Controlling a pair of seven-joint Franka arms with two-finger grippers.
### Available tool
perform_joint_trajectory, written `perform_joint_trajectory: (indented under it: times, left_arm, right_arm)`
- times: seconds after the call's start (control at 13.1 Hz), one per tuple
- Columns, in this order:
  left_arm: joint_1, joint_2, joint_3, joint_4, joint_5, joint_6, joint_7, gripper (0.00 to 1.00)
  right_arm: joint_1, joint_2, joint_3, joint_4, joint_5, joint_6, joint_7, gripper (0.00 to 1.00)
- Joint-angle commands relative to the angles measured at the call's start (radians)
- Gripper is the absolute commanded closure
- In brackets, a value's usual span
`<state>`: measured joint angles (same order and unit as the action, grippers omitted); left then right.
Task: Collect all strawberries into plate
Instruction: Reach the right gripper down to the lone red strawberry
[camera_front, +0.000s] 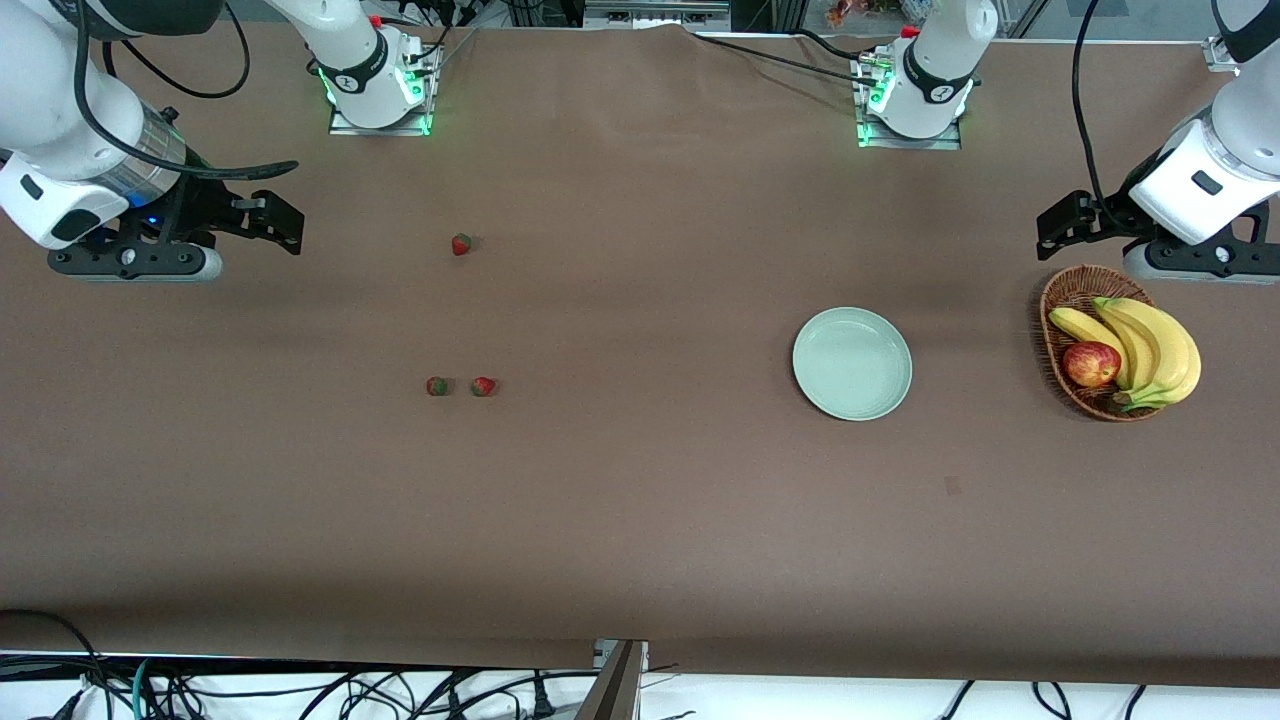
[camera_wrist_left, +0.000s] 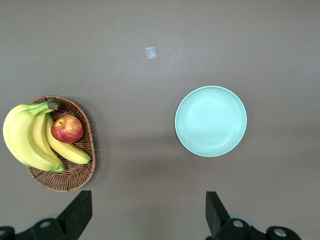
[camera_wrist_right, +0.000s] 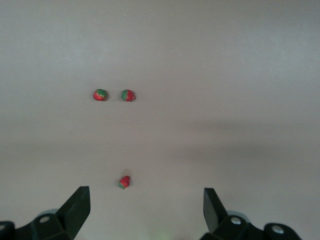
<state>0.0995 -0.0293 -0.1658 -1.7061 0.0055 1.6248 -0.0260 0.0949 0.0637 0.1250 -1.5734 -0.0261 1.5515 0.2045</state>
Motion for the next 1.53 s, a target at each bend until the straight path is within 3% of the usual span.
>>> perform_joint_trajectory:
  times: [0.0,0.38,0.54,0.76,0.99,1.22,1.45]
  left_arm:
    - [0.000,0.016,-0.004,0.033,0.017,-0.023,-0.003,0.00]
    - [0.000,0.016,-0.004,0.033,0.017,-0.023,-0.003,0.00]
    - [0.000,0.015,-0.004,0.033,0.017,-0.023,-0.003,0.00]
    - [0.000,0.016,-0.004,0.031,0.017,-0.023,-0.003,0.00]
    - [0.000,0.016,-0.004,0.033,0.017,-0.023,-0.003,0.00]
    - [0.000,0.016,-0.004,0.033,0.017,-0.023,-0.003,0.00]
    - [0.000,0.015,-0.004,0.033,0.019,-0.022,-0.003,0.00]
  right_arm:
    - [-0.006,-0.011,-0.013,0.019,-0.008,-0.039,-0.027,0.00]
    - [0.017,0.002,-0.008,0.013,-0.005,-0.039,-0.013,0.00]
    - [0.025,0.007,-0.007,-0.048,0.009,-0.027,-0.010,0.00]
    - [0.026,-0.037,0.013,-0.286,0.094,0.129,0.050,0.00]
    - [0.026,-0.082,0.125,-0.569,0.098,0.416,0.215,0.00]
    - [0.026,-0.067,0.217,-0.710,0.098,0.564,0.335,0.00]
    - [0.026,-0.047,0.219,-0.795,0.098,0.602,0.345,0.00]
